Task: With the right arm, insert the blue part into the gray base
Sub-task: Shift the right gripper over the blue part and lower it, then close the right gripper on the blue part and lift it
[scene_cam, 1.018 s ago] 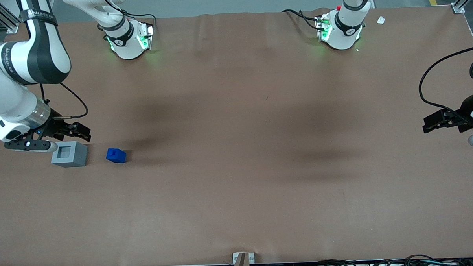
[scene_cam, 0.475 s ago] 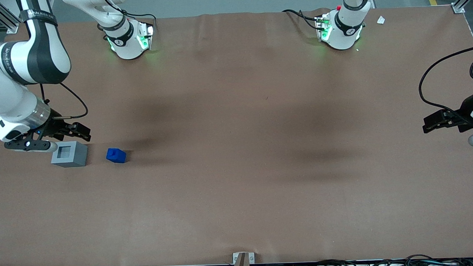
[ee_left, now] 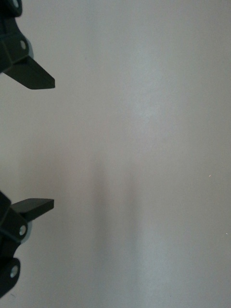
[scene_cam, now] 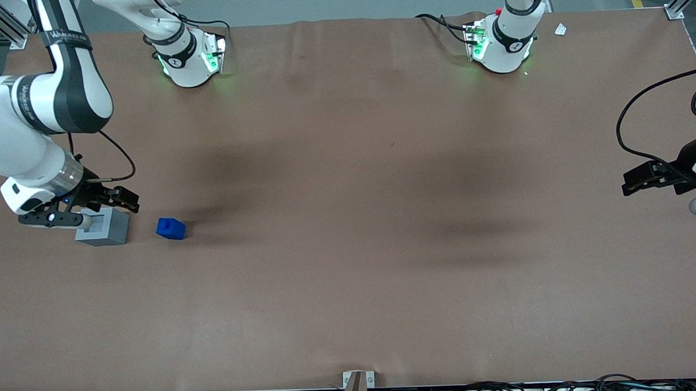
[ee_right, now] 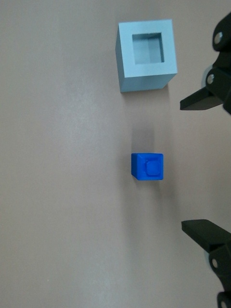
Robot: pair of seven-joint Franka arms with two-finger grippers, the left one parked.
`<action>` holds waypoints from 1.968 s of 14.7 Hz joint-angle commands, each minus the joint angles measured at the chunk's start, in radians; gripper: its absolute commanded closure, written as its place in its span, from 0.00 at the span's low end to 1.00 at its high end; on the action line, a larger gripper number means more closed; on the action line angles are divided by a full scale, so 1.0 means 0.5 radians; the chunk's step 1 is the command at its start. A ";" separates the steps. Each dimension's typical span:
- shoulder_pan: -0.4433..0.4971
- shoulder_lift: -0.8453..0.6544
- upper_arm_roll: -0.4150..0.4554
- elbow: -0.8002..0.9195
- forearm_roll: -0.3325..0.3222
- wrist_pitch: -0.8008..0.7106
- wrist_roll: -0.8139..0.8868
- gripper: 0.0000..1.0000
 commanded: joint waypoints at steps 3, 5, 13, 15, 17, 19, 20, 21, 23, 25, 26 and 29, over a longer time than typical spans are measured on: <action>-0.026 0.100 0.022 -0.069 0.021 0.149 -0.007 0.00; -0.019 0.164 0.022 -0.066 0.021 0.183 -0.007 0.00; 0.011 0.416 0.025 -0.063 0.021 0.360 0.012 0.00; 0.017 0.459 0.025 -0.060 0.021 0.394 0.018 0.00; 0.017 0.499 0.025 -0.063 0.021 0.437 0.024 0.00; 0.017 0.520 0.028 -0.066 0.024 0.465 0.024 0.00; 0.017 0.536 0.031 -0.066 0.024 0.465 0.024 0.00; 0.017 0.545 0.031 -0.069 0.024 0.471 0.024 0.00; 0.017 0.572 0.031 -0.069 0.024 0.489 0.024 0.00; 0.017 0.606 0.031 -0.066 0.024 0.493 0.024 0.00; 0.017 0.615 0.031 -0.069 0.024 0.493 0.024 0.00; 0.017 0.625 0.031 -0.066 0.024 0.499 0.024 0.01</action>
